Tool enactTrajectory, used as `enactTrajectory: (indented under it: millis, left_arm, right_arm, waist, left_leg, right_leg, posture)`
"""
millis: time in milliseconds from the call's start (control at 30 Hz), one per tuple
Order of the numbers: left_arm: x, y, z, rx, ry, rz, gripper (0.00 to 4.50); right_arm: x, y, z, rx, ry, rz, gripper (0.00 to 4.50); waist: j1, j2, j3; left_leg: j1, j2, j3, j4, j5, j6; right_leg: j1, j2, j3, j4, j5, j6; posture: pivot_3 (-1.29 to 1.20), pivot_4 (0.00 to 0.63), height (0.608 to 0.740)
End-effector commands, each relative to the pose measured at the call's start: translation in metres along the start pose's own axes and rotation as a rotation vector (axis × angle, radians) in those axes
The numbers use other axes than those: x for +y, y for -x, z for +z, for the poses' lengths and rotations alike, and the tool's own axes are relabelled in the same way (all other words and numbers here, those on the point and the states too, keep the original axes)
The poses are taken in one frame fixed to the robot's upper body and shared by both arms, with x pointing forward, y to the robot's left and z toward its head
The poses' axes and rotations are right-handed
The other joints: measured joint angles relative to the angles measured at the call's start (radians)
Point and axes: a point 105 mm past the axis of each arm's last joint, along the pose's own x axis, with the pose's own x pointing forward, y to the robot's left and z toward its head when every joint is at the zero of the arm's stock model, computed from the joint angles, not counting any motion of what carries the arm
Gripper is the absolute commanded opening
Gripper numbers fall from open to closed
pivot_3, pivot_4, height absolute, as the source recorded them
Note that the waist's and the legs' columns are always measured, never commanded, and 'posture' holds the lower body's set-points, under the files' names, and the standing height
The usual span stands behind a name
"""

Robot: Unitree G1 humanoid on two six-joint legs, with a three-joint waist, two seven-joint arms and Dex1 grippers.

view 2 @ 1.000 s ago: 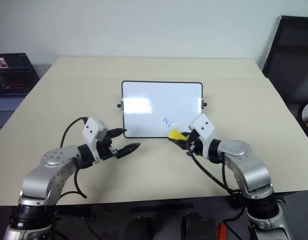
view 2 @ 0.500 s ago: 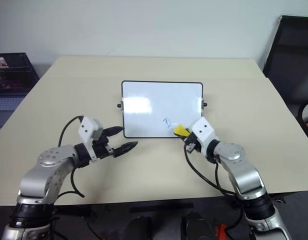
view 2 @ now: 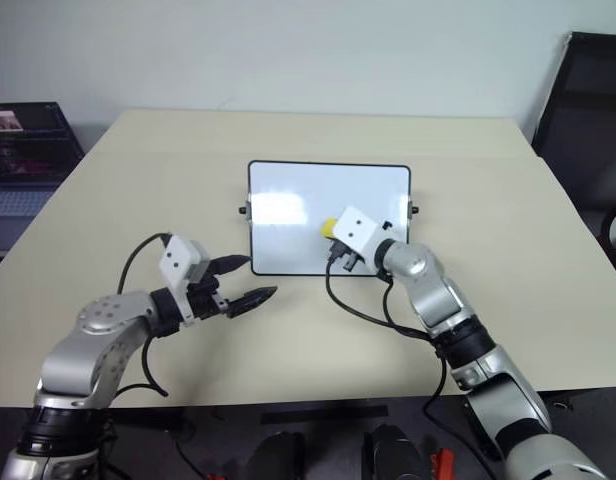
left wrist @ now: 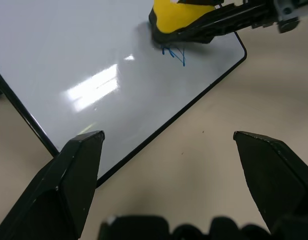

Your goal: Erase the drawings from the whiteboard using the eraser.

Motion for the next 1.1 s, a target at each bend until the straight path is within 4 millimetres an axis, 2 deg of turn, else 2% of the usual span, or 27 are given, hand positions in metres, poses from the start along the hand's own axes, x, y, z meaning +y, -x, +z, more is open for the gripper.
enactTrajectory:
  millis: [33, 133, 200, 233, 400, 467, 533, 667, 733, 800, 867, 1000, 1100]
  left_arm:
    - [0.0, 0.003, 0.012, -0.025, -0.052, -0.004, 4.5]
    - [0.0, 0.003, 0.011, -0.023, -0.053, -0.003, 4.5]
    - [0.0, 0.003, 0.011, -0.022, -0.053, -0.004, 4.5]
    - [0.0, 0.003, 0.01, -0.021, -0.053, -0.004, 4.5]
    - [0.0, 0.002, 0.008, -0.02, -0.049, -0.011, 4.5]
    - [-0.001, 0.002, 0.007, -0.021, -0.047, -0.016, 4.5]
    - [-0.002, 0.001, 0.007, -0.021, -0.046, -0.02, 4.5]
    - [-0.004, 0.0, 0.006, -0.022, -0.042, -0.025, 4.5]
    - [-0.005, 0.001, 0.006, -0.022, -0.04, -0.026, 4.5]
    - [-0.006, 0.001, 0.006, -0.022, -0.039, -0.028, 4.5]
    - [-0.006, 0.0, 0.005, -0.022, -0.037, -0.03, 4.5]
    - [-0.006, 0.0, 0.005, -0.022, -0.036, -0.03, 4.5]
    - [-0.007, 0.0, 0.005, -0.023, -0.034, -0.032, 4.5]
  right_arm:
    - [0.003, 0.0, -0.006, 0.034, 0.058, 0.039, 0.97]
    - [0.02, 0.006, -0.019, 0.081, 0.088, 0.141, 0.97]
    - [0.022, 0.008, -0.022, 0.091, 0.108, 0.155, 0.97]
    - [0.02, 0.008, -0.022, 0.089, 0.115, 0.141, 0.97]
    - [-0.023, 0.005, -0.009, 0.048, 0.104, -0.103, 0.97]
    - [-0.027, 0.005, -0.008, 0.049, 0.1, -0.12, 0.97]
    - [-0.02, 0.005, -0.013, 0.069, 0.101, -0.074, 0.97]
    - [0.02, 0.014, -0.034, 0.15, 0.093, 0.149, 0.97]
    - [0.03, 0.018, -0.039, 0.173, 0.097, 0.206, 0.97]
    - [0.031, 0.02, -0.039, 0.175, 0.104, 0.209, 0.97]
    - [0.016, 0.016, -0.034, 0.158, 0.117, 0.123, 0.97]
    - [-0.025, 0.012, -0.021, 0.112, 0.126, -0.106, 0.97]
    - [-0.032, 0.012, -0.02, 0.107, 0.121, -0.131, 0.97]
  waist:
    - [-0.002, 0.0, 0.0]
    - [-0.002, 0.0, 0.0]
    - [-0.003, 0.0, 0.0]
    - [-0.003, 0.0, 0.0]
    - [-0.004, 0.0, 0.0]
    - [-0.004, 0.0, 0.0]
    - [-0.001, 0.0, 0.0]
    - [0.001, -0.001, -0.001]
    - [-0.001, -0.001, -0.001]
    - [-0.002, -0.001, -0.001]
    - [-0.004, -0.001, -0.001]
    - [-0.006, -0.001, -0.001]
    - [-0.004, -0.001, -0.001]
  left_leg:
    - [0.0, 0.0, 0.0, 0.0, 0.0, 0.0]
    - [0.001, 0.001, 0.0, 0.0, 0.0, 0.0]
    - [0.002, 0.001, -0.001, 0.001, 0.0, 0.0]
    - [0.002, 0.001, 0.0, 0.001, 0.0, 0.0]
    - [0.002, 0.001, 0.0, 0.002, 0.0, 0.0]
    - [0.002, 0.001, 0.0, 0.002, 0.001, 0.0]
    - [0.002, 0.001, 0.0, 0.002, 0.001, 0.001]
    - [0.002, 0.001, 0.0, 0.002, 0.001, 0.001]
    - [0.002, 0.001, 0.0, 0.001, 0.001, 0.001]
    - [0.002, 0.002, 0.0, 0.002, 0.001, 0.001]
    - [0.003, 0.002, 0.0, 0.002, 0.001, 0.001]
    - [0.004, 0.002, 0.001, 0.002, 0.002, 0.002]
    - [0.004, 0.001, 0.001, 0.003, 0.004, 0.003]
  right_leg:
    - [0.0, 0.0, 0.0, 0.0, 0.0, 0.0]
    - [0.0, 0.0, 0.0, 0.001, 0.0, 0.0]
    - [0.001, 0.0, 0.0, 0.001, -0.001, 0.001]
    - [0.001, 0.0, 0.0, 0.001, -0.001, 0.001]
    - [0.001, 0.0, 0.0, 0.002, 0.0, 0.002]
    - [0.001, 0.0, 0.001, 0.002, 0.0, 0.003]
    - [0.001, 0.0, 0.0, 0.002, 0.0, 0.003]
    - [0.001, 0.0, 0.0, 0.001, 0.0, 0.003]
    - [0.002, 0.0, 0.0, 0.001, 0.0, 0.003]
    - [0.002, 0.0, 0.0, 0.001, 0.0, 0.003]
    - [0.002, 0.0, 0.0, 0.001, -0.001, 0.004]
    - [0.002, 0.0, 0.001, 0.002, 0.001, 0.004]
    - [0.002, 0.0, 0.001, 0.002, 0.003, 0.004]
  posture:
    - [0.0, 0.15, 0.74]
    - [0.0, 0.15, 0.74]
    - [0.0, 0.15, 0.74]
    - [0.0, 0.15, 0.74]
    - [0.0, 0.15, 0.74]
    - [0.0, 0.15, 0.74]
    - [0.0, 0.15, 0.74]
    - [0.0, 0.15, 0.74]
    - [0.0, 0.15, 0.74]
    - [0.0, 0.15, 0.74]
    - [0.0, 0.15, 0.74]
    - [0.0, 0.15, 0.74]
    - [0.0, 0.15, 0.74]
